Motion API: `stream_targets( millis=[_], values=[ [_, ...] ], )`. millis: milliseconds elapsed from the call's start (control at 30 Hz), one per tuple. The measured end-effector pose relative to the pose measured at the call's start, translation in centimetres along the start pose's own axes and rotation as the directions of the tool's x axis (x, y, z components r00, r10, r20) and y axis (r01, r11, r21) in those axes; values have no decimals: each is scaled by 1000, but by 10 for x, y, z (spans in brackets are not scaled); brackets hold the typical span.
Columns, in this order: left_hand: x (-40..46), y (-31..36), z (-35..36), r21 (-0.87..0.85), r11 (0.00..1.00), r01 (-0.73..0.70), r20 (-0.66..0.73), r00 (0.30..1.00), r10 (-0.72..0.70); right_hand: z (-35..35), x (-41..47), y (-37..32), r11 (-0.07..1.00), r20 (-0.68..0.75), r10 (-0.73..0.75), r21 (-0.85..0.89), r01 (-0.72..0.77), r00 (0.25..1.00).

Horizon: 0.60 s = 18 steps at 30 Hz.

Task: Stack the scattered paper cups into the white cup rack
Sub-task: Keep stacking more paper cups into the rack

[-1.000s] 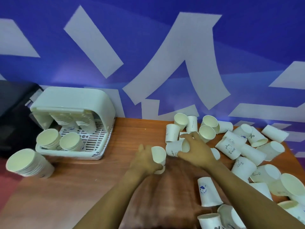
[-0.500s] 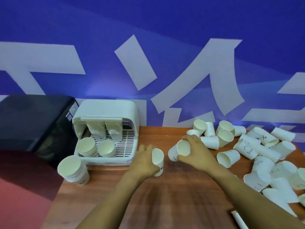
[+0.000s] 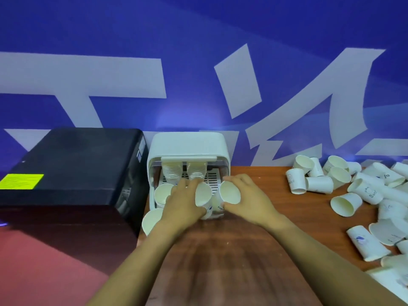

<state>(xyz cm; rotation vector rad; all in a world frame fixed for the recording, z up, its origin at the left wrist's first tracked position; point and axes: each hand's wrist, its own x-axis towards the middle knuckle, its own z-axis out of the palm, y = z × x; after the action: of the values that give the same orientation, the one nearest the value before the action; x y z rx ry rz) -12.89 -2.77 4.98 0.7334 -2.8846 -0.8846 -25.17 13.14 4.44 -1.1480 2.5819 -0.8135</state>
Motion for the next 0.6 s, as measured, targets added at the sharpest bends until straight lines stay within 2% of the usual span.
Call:
stream_targets(
  millis=[100,200,333,600],
  values=[
    [-3,-24,-18,28,999,30,-27,999,-29,15,8,-21,999,-2,1,-33,-1,1000],
    [1,-43,-33,75,995,66,-78,995,-60,26,21,-35,1000,-11,-28,11,28,1000],
    [9,-57,-39,35,993,112,-154,982,-106,33,37,-42,998,2,-49,27,49,999],
    [26,-79,-28,111,988,107,-187,979,-85,55,56,-41,1000,85,-19,27,16,996]
  ],
)
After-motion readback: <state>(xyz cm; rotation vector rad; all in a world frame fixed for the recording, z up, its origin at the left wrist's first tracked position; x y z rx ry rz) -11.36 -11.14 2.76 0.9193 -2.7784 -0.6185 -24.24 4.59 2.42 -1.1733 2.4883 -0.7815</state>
